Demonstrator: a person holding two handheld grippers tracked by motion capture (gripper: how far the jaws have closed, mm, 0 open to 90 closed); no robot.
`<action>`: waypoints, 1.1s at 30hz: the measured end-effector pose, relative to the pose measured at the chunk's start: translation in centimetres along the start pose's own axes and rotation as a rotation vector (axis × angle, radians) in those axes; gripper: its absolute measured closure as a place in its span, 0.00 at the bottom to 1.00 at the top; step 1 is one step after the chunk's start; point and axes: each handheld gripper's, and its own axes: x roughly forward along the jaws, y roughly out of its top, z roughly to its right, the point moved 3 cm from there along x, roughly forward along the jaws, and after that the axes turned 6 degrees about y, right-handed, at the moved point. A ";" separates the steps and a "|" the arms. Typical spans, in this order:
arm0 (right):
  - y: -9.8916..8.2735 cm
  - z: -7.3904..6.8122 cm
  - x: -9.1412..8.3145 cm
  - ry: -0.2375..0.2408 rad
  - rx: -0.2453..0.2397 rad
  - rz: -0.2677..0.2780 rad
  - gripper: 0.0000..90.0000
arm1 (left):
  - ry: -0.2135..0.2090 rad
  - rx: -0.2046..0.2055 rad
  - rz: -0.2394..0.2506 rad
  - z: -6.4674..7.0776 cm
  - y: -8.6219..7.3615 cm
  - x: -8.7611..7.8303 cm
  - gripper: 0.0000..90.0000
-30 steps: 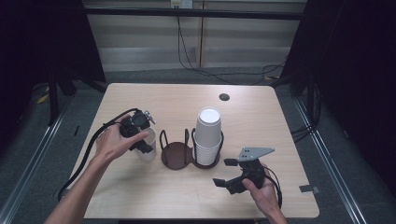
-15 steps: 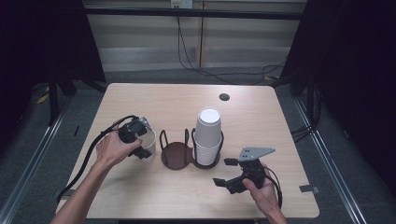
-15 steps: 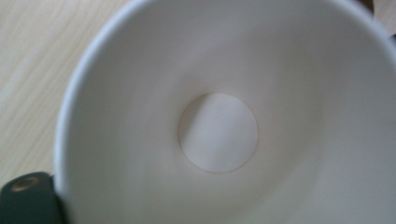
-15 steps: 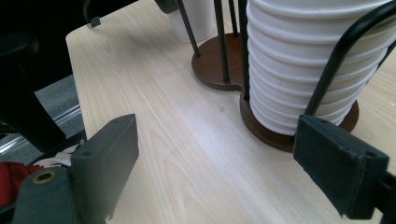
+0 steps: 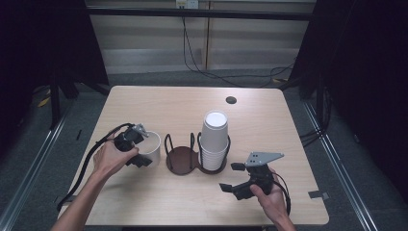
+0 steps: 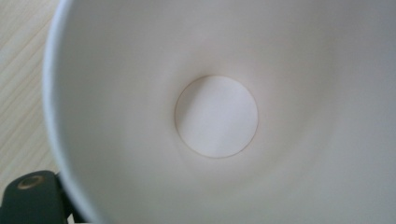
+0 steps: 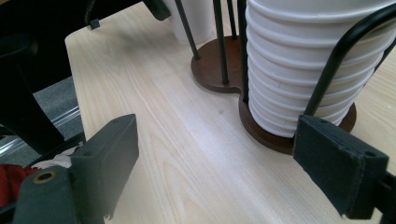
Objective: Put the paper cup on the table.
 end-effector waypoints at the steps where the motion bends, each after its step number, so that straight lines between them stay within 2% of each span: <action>1: 0.0 0.0 0.0 0.001 0.001 0.001 0.16 | 0.001 -0.012 0.005 0.0 -0.3 -0.1 0.11; 2: 0.0 0.0 0.0 0.001 0.002 0.001 0.16 | 0.003 -0.009 0.012 -0.2 -0.4 -0.2 0.11; 5: 0.0 0.0 -0.1 -0.004 0.001 0.001 0.16 | -0.031 -0.073 0.060 -0.2 -1.1 -0.3 0.15; 6: 0.0 0.0 -0.1 -0.004 0.000 0.002 0.16 | -0.028 -0.080 0.060 -0.2 -1.5 -0.3 0.18; 7: 0.0 0.0 -0.1 -0.002 0.001 0.005 0.16 | -0.024 -0.070 0.047 -0.2 -1.8 -0.2 0.17; 8: 0.0 0.0 -0.2 0.001 0.003 0.009 0.16 | -0.025 -0.084 0.053 -0.1 -2.1 -0.1 0.18; 10: 0.0 0.1 -0.2 -0.002 0.002 0.006 0.16 | -0.025 -0.108 0.081 -0.2 -2.7 -0.3 0.18; 14: 0.0 0.0 -0.2 -0.002 0.003 0.009 0.16 | -0.022 -0.124 0.121 0.2 -3.6 -0.9 0.19; 20: 0.0 0.2 -0.2 -0.008 0.003 0.005 0.16 | -0.054 -0.153 0.184 1.4 -4.7 -1.4 0.20; 23: 0.0 0.2 -0.4 -0.015 0.004 0.011 0.16 | -0.017 -0.154 0.229 2.0 -4.9 -1.8 0.22; 24: 0.0 0.3 -0.4 -0.019 0.004 0.013 0.16 | 0.011 -0.161 0.263 2.2 -5.0 -2.1 0.24; 25: 0.0 0.3 -0.5 -0.019 0.006 0.016 0.16 | 0.016 -0.171 0.283 2.4 -5.0 -2.3 0.25; 27: 0.0 0.3 -0.6 -0.022 0.009 0.019 0.16 | -0.012 -0.187 0.311 2.7 -5.1 -2.7 0.25; 29: 0.0 0.4 -0.6 -0.024 0.010 0.020 0.16 | 0.007 -0.190 0.327 2.9 -5.2 -3.0 0.25; 33: 0.0 0.3 -0.7 -0.027 0.011 0.023 0.16 | 0.002 -0.214 0.377 3.6 -5.6 -3.6 0.23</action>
